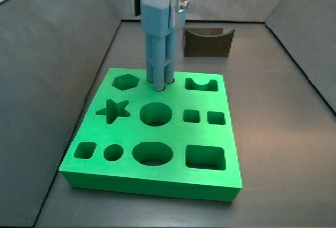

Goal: Pick up the 3 prong object. Move up. Move to above the board. Insert the 3 prong object.
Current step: Insert the 3 prong object.

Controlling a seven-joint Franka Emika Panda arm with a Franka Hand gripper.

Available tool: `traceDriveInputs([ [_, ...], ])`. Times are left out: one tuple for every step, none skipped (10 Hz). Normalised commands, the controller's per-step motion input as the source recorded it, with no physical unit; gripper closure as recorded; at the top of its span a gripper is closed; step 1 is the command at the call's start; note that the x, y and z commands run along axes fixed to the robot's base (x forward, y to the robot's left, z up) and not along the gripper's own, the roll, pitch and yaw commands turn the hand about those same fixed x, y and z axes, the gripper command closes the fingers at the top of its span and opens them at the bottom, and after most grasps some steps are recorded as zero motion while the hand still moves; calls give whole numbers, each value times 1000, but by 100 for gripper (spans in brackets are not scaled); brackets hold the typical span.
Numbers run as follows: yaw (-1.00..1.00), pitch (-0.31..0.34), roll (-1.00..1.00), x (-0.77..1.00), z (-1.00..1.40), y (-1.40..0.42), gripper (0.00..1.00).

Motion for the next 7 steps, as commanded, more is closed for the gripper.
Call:
traceDriveInputs([
  [0, -43, 0, 0, -197, 0, 100],
  [-80, -60, 0, 3, -266, 0, 100],
  [-63, -44, 0, 0, -226, 0, 100],
  [-43, -36, 0, 0, -194, 0, 100],
  [0, -11, 0, 0, -71, 0, 100],
  [0, 0, 0, 0, -46, 0, 100],
  [0, -13, 36, 69, -469, 0, 100],
])
